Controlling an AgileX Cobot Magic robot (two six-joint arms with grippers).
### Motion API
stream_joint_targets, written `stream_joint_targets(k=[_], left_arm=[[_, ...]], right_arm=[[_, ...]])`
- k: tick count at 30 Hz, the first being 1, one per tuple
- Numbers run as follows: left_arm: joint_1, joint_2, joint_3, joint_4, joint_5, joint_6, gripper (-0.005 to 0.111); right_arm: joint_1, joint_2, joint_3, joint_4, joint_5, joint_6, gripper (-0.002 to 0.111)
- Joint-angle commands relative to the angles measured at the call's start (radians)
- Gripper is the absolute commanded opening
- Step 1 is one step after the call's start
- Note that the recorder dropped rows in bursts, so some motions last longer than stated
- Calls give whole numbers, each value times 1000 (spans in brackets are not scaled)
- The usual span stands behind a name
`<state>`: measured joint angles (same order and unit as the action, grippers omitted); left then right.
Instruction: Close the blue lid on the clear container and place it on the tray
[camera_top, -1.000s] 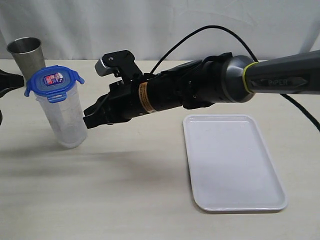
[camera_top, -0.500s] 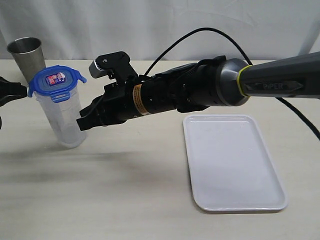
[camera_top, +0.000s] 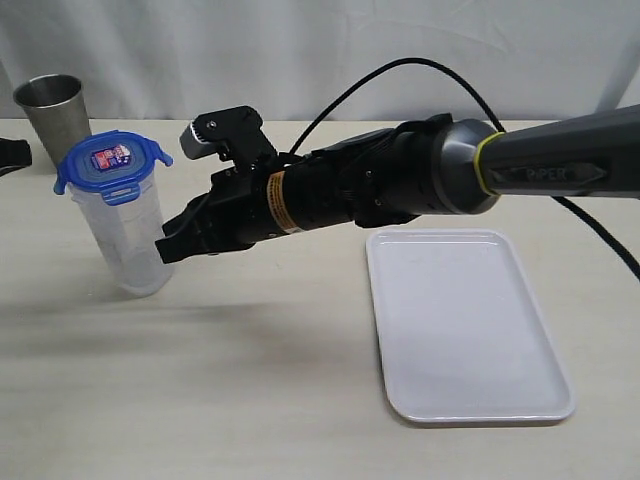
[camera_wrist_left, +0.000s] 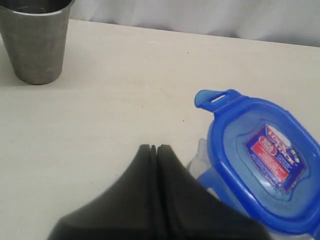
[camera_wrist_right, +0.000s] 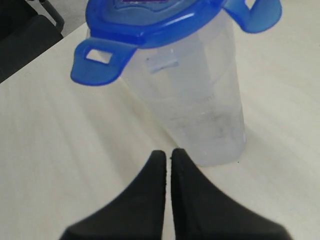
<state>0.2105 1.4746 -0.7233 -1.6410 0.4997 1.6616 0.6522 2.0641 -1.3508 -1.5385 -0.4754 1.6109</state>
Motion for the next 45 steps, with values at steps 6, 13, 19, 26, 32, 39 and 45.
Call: stream_joint_targets(k=[6,13,19,26,32,39,45], left_arm=[[-3,43,2,-46,98,68,0],[-3,43,2,31,101,6,0],[-3,43,2,91,119,-42,0],[-3,43,2,31,30,-2,0],[-3,43,2,-103,27,144,0],[-3,108,2,-103,106,155,0],[-3,114,2,-88,119,134,0]], right_arm=[[2,-4,7,9,6,-2,5],[2,-4,7,9,6,-2,5],[2,-4,7,9,6,-2,5],[2,-4,7,9,6,-2,5],[2,-4,7,5,6,-2,5],[2,-4,7,5,6,0,5],[2,-4,7,5,6,0,5]])
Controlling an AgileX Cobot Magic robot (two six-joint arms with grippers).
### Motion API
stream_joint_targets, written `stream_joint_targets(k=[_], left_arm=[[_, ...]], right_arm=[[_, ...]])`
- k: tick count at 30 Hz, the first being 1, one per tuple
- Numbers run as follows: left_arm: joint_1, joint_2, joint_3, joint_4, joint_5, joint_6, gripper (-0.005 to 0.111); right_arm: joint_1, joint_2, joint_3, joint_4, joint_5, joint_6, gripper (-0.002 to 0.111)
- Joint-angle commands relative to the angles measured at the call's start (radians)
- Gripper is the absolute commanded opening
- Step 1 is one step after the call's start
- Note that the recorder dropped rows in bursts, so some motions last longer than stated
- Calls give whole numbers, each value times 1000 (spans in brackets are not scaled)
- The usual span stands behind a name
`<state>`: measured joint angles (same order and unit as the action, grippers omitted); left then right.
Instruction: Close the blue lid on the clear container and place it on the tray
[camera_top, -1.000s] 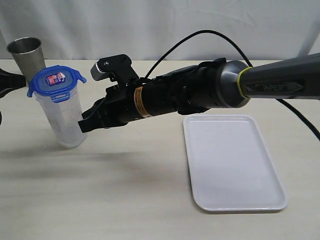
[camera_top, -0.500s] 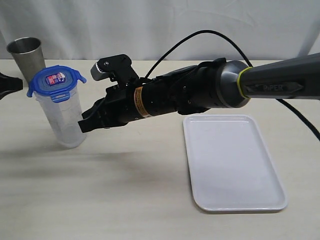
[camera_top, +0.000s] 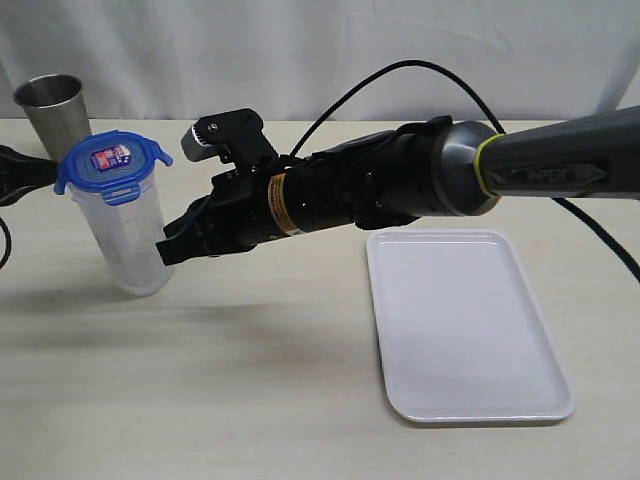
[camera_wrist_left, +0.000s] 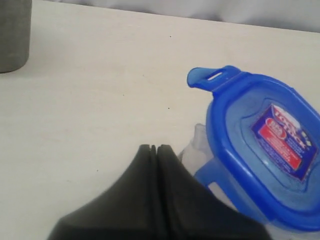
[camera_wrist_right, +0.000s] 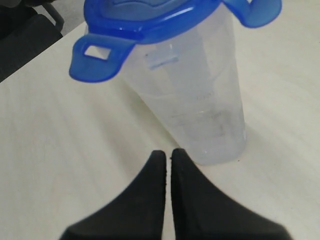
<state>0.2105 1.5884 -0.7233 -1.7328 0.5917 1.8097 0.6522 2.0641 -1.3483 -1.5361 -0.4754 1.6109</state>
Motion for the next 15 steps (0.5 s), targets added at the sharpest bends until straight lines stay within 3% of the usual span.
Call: stream_joint_targets(k=[1,15], left_arm=[[-3,1,2,20,27,-28,0],[-3,-41,2,151,43,-142,0]], right_arm=[[2,-4,5,2,6,0,5],[2,-4,5,2,6,4,5]])
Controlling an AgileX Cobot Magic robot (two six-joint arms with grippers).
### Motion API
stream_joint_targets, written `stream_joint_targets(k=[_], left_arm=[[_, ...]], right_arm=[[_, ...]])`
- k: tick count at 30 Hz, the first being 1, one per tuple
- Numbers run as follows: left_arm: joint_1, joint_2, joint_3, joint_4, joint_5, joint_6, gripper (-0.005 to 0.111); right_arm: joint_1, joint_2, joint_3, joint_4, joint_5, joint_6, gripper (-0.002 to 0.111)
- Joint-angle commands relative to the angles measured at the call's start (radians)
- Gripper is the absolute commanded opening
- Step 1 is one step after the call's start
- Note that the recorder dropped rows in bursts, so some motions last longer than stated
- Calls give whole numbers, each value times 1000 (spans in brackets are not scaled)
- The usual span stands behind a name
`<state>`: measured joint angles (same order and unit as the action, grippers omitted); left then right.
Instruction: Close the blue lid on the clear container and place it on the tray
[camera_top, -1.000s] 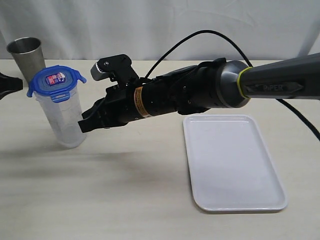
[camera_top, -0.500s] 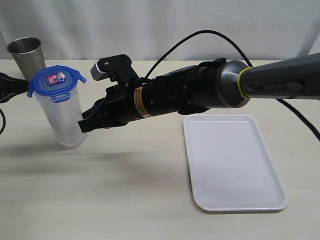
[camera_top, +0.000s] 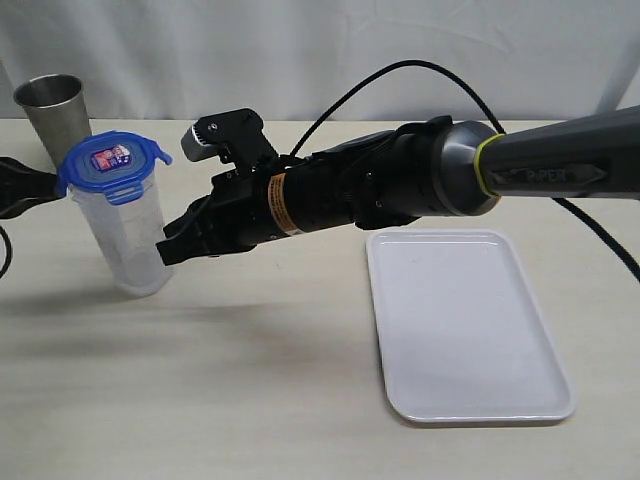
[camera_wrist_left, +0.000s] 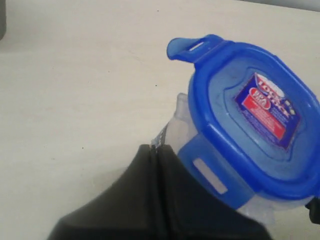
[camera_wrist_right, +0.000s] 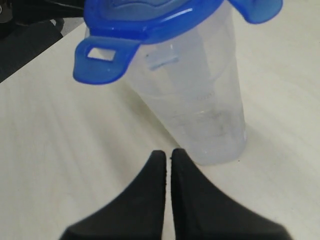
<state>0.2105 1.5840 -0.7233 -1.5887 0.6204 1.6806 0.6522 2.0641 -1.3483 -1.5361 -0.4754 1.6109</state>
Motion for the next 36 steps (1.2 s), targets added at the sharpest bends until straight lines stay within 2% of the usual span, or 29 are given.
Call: stream_joint_targets(k=[1,9,13,18,22,26,29,31,36], left_arm=[[-3,-41,2,15,14,-19,0],[-3,-71,6,151,32,-166,0],[-3,-99,50,135,-27,-164,0],[-3,-146,61,137,-1,-162,0],[-3,-179,61,133,-42,-159,0],[-3,-176,61,97,-44,-130,0],[-3,-176,63,93,3,-117,0],[-3,-176,78,42,15,-71,0],[-44,-176,111,-65,-63,45,0]], right_arm=[[2,-4,5,2,6,4,5],[2,-4,5,2,8,8,5],[2,-4,5,2,8,9,5],[2,-4,5,2,8,20,5],[2,-4,5,2,10,19,5],[2,-4,5,2,14,19,5],[2,-4,5,2,25,19,5],[2,-4,5,2,29,19,5],[2,-4,5,2,29,19,5]])
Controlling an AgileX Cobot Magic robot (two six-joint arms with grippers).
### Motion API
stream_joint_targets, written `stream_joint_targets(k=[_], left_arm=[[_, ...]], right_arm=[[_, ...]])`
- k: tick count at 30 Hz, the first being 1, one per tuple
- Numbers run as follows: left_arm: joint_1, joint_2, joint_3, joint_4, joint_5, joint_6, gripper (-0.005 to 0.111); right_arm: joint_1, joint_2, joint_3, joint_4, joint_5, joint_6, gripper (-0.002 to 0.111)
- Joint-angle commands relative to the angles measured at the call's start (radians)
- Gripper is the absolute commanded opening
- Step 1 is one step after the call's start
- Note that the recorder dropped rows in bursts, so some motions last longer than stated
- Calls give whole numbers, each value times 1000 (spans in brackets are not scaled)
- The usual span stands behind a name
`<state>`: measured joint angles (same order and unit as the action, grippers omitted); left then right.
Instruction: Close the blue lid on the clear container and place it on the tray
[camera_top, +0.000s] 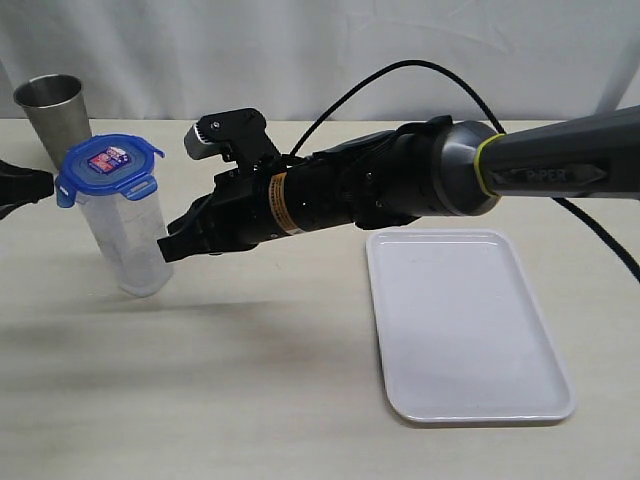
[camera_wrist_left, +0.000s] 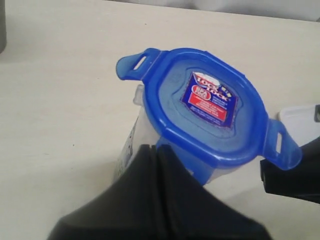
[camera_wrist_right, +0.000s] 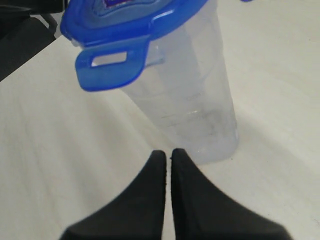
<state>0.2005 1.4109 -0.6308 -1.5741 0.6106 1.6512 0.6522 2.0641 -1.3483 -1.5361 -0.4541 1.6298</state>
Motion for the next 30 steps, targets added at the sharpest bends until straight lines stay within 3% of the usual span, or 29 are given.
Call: stream_joint_targets(k=[1,18,24,30], left_arm=[[-41,-3,18,-80,-70,76,0],[-50,-9,49,-72,-36,76,0],[-50,-33,49,-107,-154,93,0],[-50,-33,47,-170,-156,205,0]], right_arm=[[2,-4,5,2,9,0,5],[2,-4,5,2,9,4,5],[2,-4,5,-4,9,4,5],[2,-4,5,-4,12,4,5]])
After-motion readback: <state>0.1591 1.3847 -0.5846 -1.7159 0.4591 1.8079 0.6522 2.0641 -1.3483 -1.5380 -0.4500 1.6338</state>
